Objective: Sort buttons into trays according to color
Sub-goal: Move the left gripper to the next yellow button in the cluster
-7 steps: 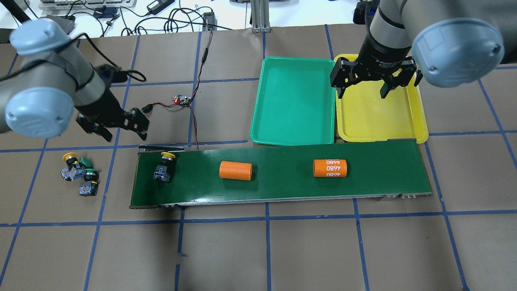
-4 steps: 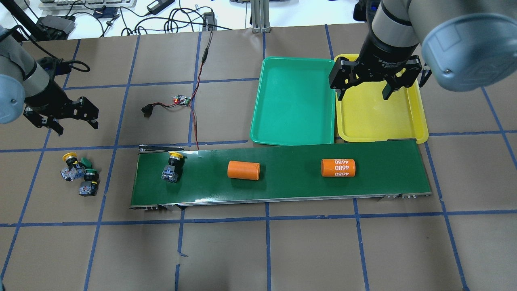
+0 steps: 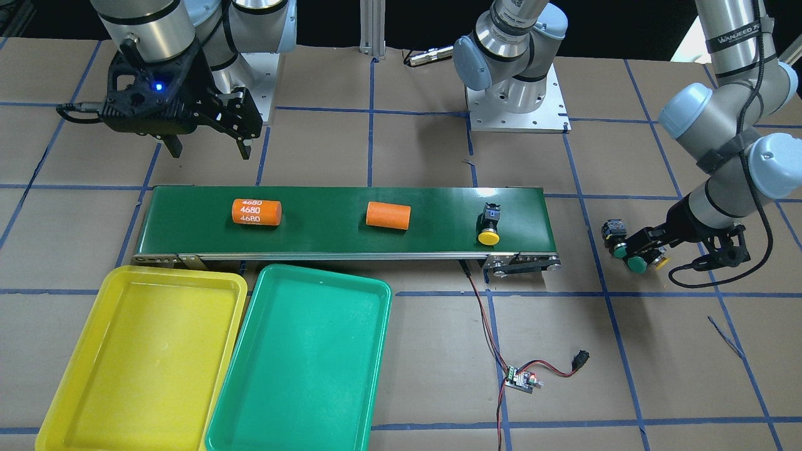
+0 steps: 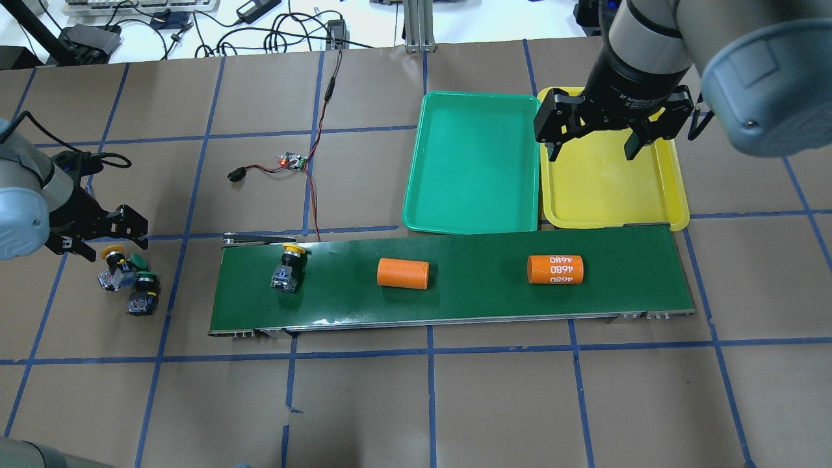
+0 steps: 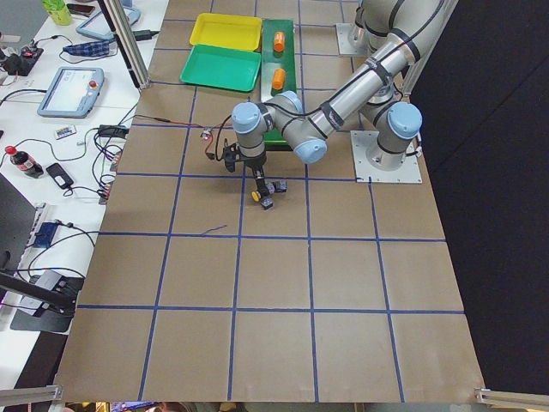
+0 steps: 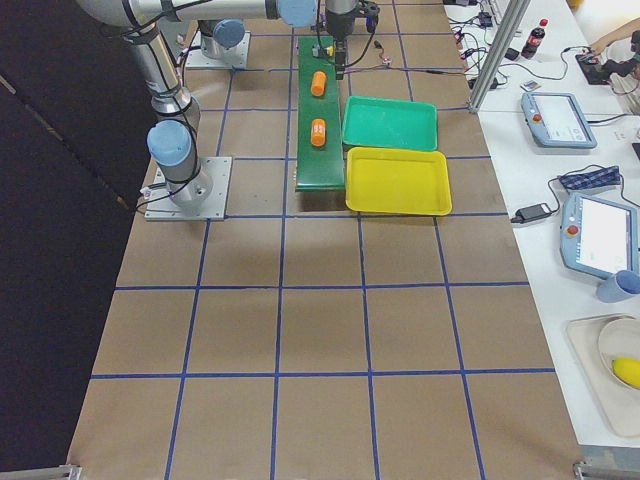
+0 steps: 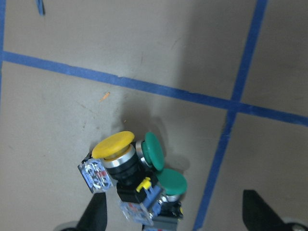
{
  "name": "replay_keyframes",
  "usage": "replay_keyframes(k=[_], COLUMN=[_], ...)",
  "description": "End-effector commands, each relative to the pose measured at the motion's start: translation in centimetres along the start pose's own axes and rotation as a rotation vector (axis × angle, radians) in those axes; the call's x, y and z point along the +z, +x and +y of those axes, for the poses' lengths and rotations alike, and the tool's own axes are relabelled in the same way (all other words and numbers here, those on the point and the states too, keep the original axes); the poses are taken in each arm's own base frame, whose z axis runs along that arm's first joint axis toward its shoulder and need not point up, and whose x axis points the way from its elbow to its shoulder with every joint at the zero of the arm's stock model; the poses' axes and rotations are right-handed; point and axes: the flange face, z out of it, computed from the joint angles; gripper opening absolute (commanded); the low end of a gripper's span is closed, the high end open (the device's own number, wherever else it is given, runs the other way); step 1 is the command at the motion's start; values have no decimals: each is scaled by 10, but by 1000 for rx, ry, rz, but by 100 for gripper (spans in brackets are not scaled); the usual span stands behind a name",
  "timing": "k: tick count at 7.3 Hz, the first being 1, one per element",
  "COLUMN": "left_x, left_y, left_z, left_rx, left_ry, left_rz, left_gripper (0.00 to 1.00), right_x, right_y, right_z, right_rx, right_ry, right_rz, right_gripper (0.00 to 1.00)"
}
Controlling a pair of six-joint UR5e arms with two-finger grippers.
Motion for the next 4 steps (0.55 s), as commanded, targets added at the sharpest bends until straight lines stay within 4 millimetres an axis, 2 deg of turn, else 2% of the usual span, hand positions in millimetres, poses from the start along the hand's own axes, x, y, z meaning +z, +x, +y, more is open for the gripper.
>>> replay_keyframes(k=[1,2,3,4], left_x=[18,24,28,31], left_y=[-2,-8,-10,-12], left_z=[4,3,4,4], left_rx=[1,-5,-10,-12], left_ry=[-20,-30,-38,-43], left_rz=[0,6,10,12], left_gripper=[100,100,98,95], right_x=[-7,-5,-6,-10], right_y=[0,-2,-3,1], right_z=[1,-1,-2,0], right_rx=[8,21,4,-1], right_ry=[22,11,15,29], right_rz=[-19,-109,-125,-52], right_gripper=[100,100,100,100])
